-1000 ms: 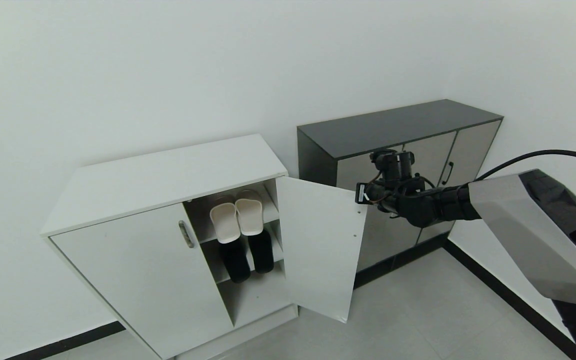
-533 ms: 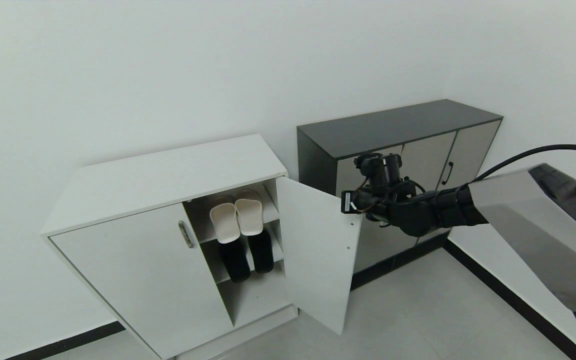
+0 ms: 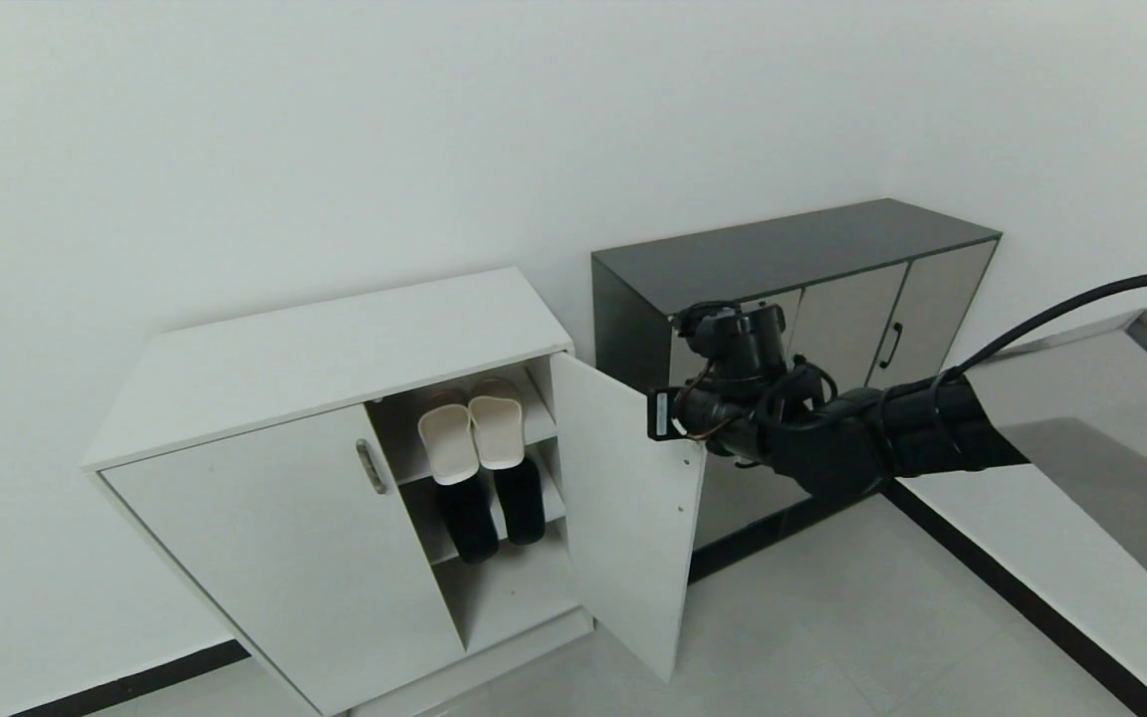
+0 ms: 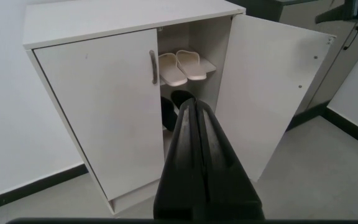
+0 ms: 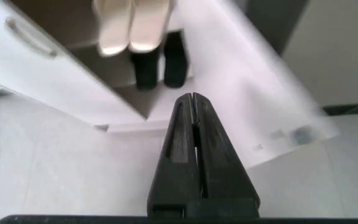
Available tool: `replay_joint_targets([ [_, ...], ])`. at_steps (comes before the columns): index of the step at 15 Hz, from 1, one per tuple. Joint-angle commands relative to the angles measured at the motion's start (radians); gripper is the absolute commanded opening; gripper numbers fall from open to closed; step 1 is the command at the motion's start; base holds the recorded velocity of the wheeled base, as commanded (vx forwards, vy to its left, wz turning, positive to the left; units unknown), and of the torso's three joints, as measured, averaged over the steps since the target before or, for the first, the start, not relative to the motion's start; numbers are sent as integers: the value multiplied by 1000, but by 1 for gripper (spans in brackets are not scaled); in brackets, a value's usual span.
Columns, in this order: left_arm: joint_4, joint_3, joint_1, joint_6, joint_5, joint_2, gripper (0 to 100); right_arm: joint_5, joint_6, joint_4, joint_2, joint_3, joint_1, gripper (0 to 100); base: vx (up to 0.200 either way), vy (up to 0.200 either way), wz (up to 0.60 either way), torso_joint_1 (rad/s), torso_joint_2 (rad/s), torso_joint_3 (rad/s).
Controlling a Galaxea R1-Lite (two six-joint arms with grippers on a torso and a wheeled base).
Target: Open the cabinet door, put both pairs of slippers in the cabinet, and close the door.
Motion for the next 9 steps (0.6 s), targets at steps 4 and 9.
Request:
replay_joint_targets([
  [4, 0, 0, 0, -1, 0, 1, 0, 2, -5, 7, 68, -56, -104, 0, 0, 0, 0, 0, 0, 0],
  [9, 0, 0, 0, 1, 0, 1, 0, 2, -5, 10, 113, -59, -113, 0, 0, 0, 0, 0, 0, 0],
])
